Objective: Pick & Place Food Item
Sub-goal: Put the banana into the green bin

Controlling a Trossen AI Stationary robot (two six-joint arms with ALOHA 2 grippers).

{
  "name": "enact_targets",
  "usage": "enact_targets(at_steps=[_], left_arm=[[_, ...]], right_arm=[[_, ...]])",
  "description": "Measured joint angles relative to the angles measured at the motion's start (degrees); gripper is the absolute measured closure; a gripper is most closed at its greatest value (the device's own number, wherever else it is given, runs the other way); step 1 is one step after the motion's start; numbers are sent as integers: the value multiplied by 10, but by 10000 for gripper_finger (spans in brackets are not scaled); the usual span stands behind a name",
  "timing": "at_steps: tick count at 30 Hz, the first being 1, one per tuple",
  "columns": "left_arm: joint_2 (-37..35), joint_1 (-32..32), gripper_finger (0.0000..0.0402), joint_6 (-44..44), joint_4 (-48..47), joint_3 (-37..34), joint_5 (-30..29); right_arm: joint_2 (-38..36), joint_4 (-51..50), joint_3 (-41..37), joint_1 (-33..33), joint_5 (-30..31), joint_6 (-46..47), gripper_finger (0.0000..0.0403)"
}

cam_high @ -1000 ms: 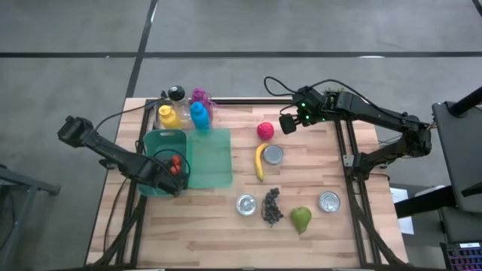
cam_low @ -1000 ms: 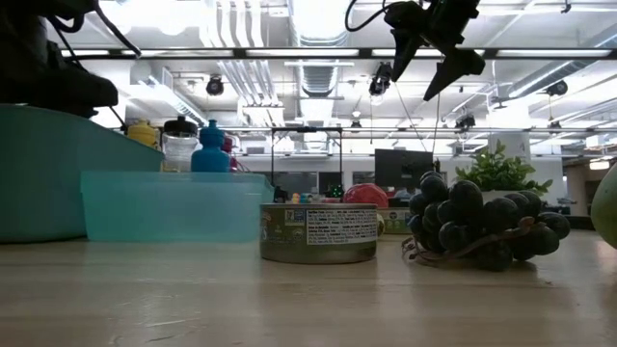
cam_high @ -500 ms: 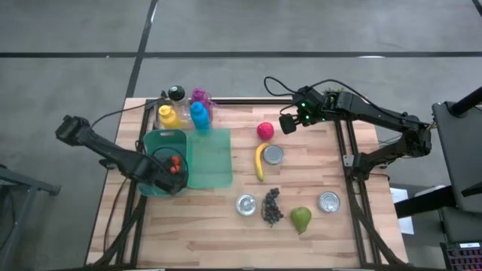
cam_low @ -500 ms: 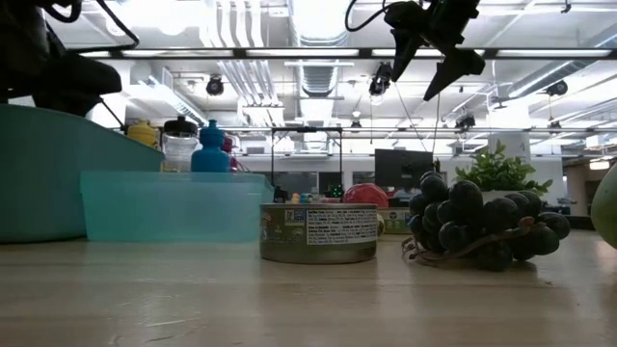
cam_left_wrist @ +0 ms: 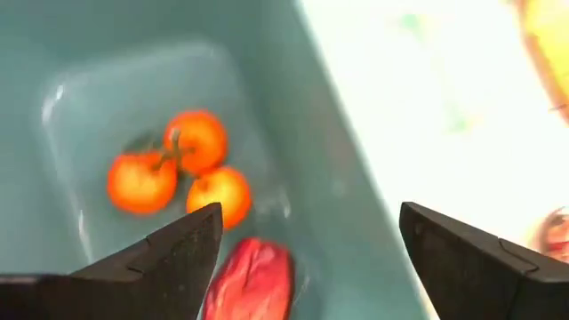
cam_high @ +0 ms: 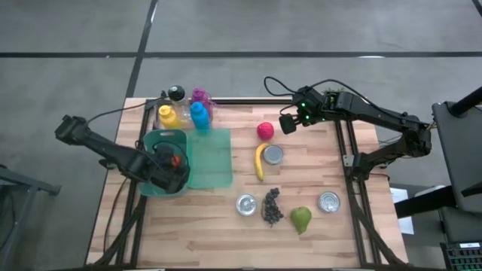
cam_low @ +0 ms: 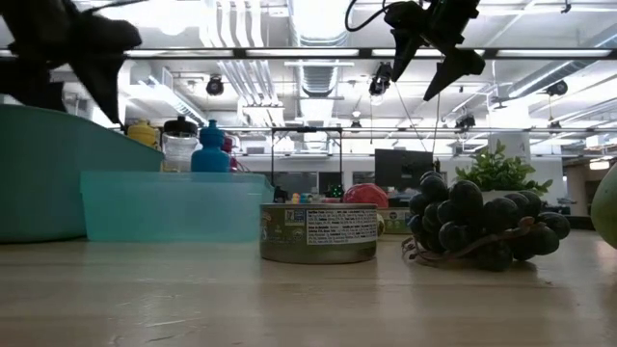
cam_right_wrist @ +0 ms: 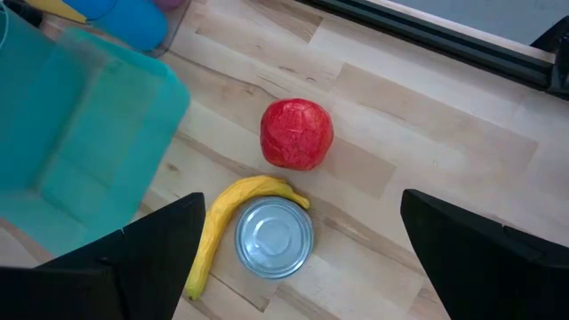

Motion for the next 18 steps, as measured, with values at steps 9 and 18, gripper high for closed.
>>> enact_targets(at_steps=[9,18], left_arm=[[0,7,54,0,0,45,-21],[24,45,55,-48,-2,89,-2]], right_arm=[[0,0,0,0,0,0,25],[0,0,0,0,0,0,25]])
